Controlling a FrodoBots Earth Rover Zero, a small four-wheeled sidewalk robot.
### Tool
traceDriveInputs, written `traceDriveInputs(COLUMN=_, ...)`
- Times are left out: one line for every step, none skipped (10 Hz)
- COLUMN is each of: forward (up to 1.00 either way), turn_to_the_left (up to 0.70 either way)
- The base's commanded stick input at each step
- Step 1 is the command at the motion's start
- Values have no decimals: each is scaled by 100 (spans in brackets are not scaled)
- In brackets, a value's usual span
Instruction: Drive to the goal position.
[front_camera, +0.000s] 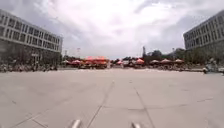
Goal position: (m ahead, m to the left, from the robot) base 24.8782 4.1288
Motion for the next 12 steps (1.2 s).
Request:
traceDriveInputs(forward=85, turn_to_the_left=0)
traceDriveInputs(forward=85, turn_to_the_left=0)
traceDriveInputs(forward=85, turn_to_the_left=0)
traceDriveInputs(forward=85, turn_to_the_left=0)
traceDriveInputs(forward=85, turn_to_the_left=0)
traceDriveInputs(forward=85, turn_to_the_left=0)
traceDriveInputs(forward=85, turn_to_the_left=0)
traceDriveInputs(forward=85, turn_to_the_left=0)
traceDriveInputs(forward=85, turn_to_the_left=0)
traceDriveInputs(forward=85, turn_to_the_left=0)
traceDriveInputs(forward=85, turn_to_the_left=0)
traceDriveInputs(forward=85, turn_to_the_left=0)
